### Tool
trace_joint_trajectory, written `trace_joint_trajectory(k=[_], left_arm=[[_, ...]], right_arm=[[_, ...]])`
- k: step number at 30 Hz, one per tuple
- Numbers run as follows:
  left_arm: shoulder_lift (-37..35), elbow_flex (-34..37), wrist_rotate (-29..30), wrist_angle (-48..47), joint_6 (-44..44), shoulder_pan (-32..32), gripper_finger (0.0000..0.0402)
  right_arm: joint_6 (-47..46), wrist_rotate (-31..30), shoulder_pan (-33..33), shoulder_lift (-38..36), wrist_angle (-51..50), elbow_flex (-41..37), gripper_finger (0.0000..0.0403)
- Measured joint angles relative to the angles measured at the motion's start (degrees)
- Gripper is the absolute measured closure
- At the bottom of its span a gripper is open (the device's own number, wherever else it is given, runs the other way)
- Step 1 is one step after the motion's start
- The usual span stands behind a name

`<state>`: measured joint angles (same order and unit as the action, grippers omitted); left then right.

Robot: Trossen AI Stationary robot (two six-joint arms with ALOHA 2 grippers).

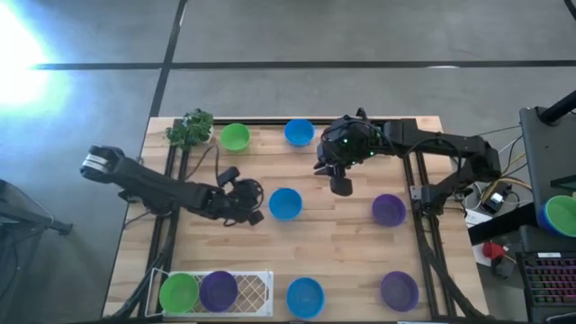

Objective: Pick & Place Mini bowls
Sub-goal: Put the middle light blue bowl on the shelf

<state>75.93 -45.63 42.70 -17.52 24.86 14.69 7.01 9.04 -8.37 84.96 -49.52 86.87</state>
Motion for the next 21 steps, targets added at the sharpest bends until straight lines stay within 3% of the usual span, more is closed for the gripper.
trace_joint_trajectory(k=[8,17,21], left_arm=[[7.1,0.0,-7.3,9.4,1.9,-2.0,0.0335],[11.3,0.0,-8.5,11.1,11.1,-5.5,0.0335],[11.6,0.0,-14.9,11.1,14.6,-8.6,0.0335]], right_arm=[[1.2,0.0,0.0,-0.1,-0.2,0.0,0.0338],[2.7,0.0,0.0,-0.1,-0.7,0.0,0.0335],[3.0,0.0,0.0,-0.1,-0.9,0.0,0.0330]])
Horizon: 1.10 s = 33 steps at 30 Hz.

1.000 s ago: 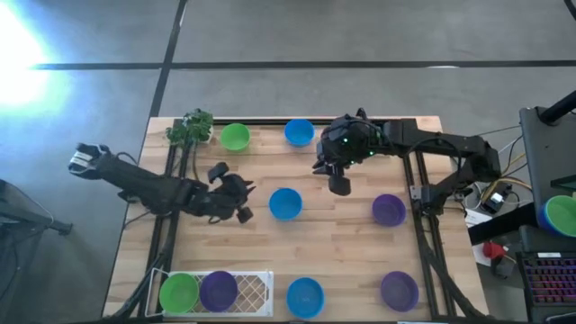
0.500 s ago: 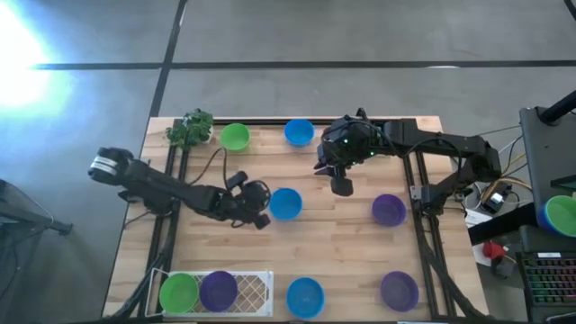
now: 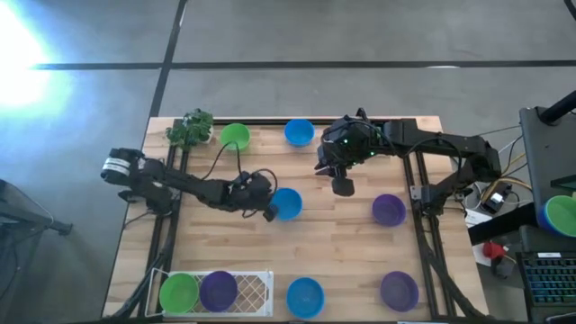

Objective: Pick & Place Mini bowls
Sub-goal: Put the middle light blue bowl on the shelf

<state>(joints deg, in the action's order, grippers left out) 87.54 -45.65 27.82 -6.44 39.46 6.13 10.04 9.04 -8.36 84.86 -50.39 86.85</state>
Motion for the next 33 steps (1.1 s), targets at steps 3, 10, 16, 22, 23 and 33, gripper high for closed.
trace_joint_trajectory(k=[3,10,16,22,23,33], left_arm=[[0.0,-0.2,-6.2,0.0,0.7,-2.8,0.0335],[0.0,-1.1,-12.4,-0.1,0.3,-7.0,0.0335],[0.1,-1.0,-14.1,-1.8,1.2,-8.4,0.0335],[0.1,-1.0,-14.3,-1.9,1.1,-8.4,0.0335],[0.1,-1.0,-14.3,-1.9,1.2,-8.4,0.0335],[4.0,-1.3,-16.5,-1.5,1.2,-8.4,0.0335]], right_arm=[[0.7,0.0,0.0,0.0,0.0,0.0,0.0328],[0.6,0.0,0.0,0.0,0.0,-0.1,0.0334],[0.5,0.0,0.0,0.0,0.0,-0.1,0.0336],[0.5,0.0,0.0,0.0,0.0,-0.1,0.0329],[0.5,0.0,0.0,0.1,0.0,-0.1,0.0328],[0.5,0.0,0.0,0.1,0.1,-0.1,0.0337]])
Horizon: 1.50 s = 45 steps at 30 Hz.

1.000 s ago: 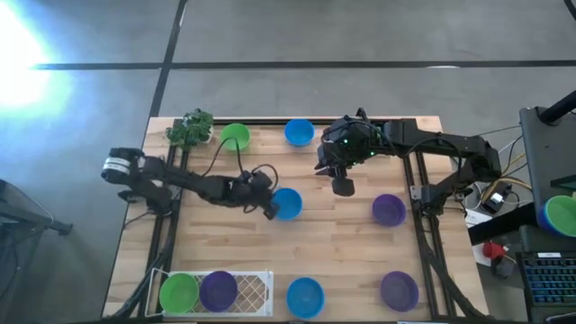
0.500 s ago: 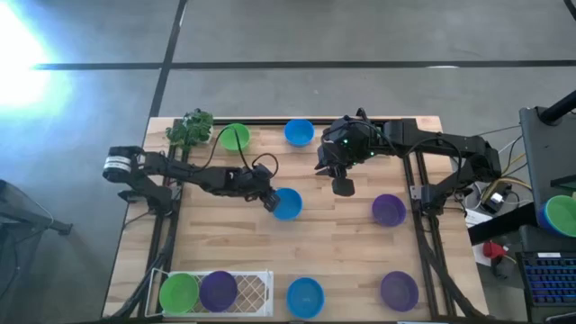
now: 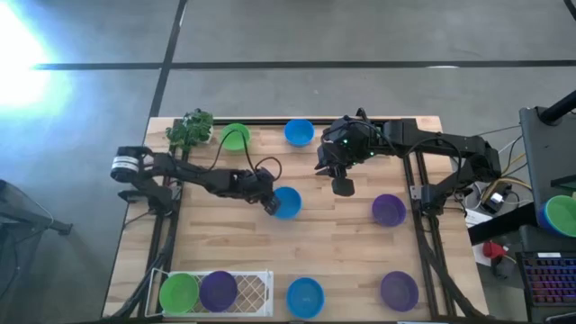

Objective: Pick & Place Mini bowls
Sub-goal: Put the middle light blue bowl on the shelf

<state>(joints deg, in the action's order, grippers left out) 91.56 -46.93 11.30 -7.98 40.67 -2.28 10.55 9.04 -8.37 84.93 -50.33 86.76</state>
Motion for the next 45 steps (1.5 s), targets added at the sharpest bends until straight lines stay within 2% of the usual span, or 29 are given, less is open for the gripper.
trace_joint_trajectory(k=[8,10,14,20,26,34,40,45], left_arm=[[2.7,-1.4,-0.4,0.0,-0.7,0.0,0.0336],[2.7,-1.4,-0.4,0.0,-1.2,0.0,0.0346],[2.6,-1.4,-0.5,-0.6,-2.1,0.0,0.0392],[1.3,-1.4,-0.5,-1.3,-2.7,0.1,0.0399],[-2.4,-1.5,-0.6,-4.6,-3.4,0.2,0.0400],[-11.2,-1.5,-0.5,-13.2,-5.7,1.4,0.0401],[-17.9,-1.5,0.2,-21.2,-6.6,4.1,0.0401],[-20.7,-1.4,0.1,-28.0,-9.4,7.5,0.0401]], right_arm=[[0.0,0.0,0.0,0.0,0.0,0.0,0.0331],[0.0,0.0,0.0,0.0,0.0,0.0,0.0329],[0.0,0.0,0.0,0.0,0.0,0.0,0.0328],[0.0,0.0,0.0,0.0,0.0,0.0,0.0328],[0.0,0.0,0.0,0.0,0.0,0.0,0.0328],[0.0,0.0,0.0,0.0,0.0,0.0,0.0328],[-0.6,0.0,0.0,0.0,0.0,0.0,0.0328],[-0.7,0.0,0.0,0.0,0.0,0.0,0.0328]])
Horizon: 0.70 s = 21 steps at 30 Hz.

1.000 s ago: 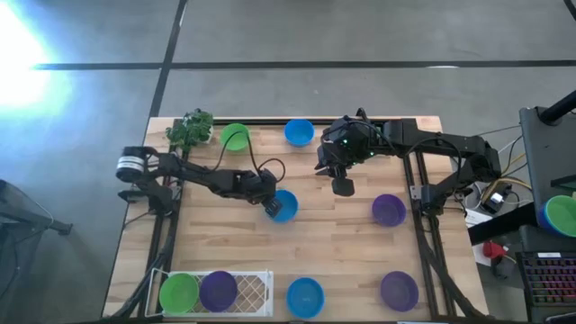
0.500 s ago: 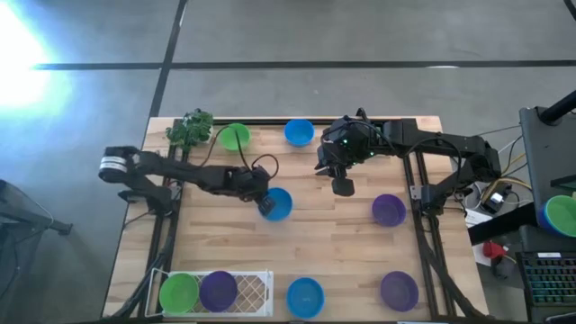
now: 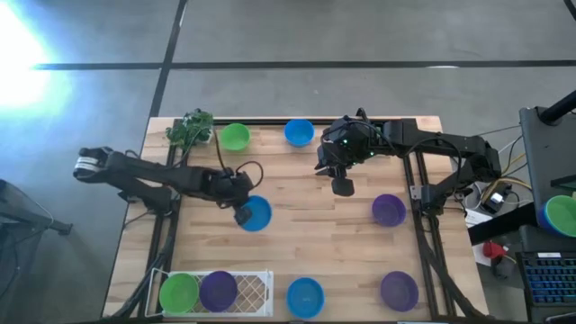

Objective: Pick & Place Mini bowls
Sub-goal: Put the middle light blue bowl on the shelf

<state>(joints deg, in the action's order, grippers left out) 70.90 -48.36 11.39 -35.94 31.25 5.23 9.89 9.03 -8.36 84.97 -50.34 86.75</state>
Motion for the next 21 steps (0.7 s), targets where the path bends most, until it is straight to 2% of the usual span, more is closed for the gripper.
trace_joint_trajectory(k=[4,11,21], left_arm=[[-0.3,0.3,-1.3,-2.8,-1.9,3.1,0.0401],[0.1,0.8,-3.8,-1.6,-7.2,8.3,0.0401],[3.7,0.9,-8.0,7.1,-8.9,14.1,0.0401]], right_arm=[[0.0,0.0,0.0,0.0,0.0,-0.1,0.0328],[-0.5,0.0,0.0,0.0,0.1,-0.2,0.0328],[-0.5,0.0,0.0,0.0,0.3,-0.2,0.0328]])
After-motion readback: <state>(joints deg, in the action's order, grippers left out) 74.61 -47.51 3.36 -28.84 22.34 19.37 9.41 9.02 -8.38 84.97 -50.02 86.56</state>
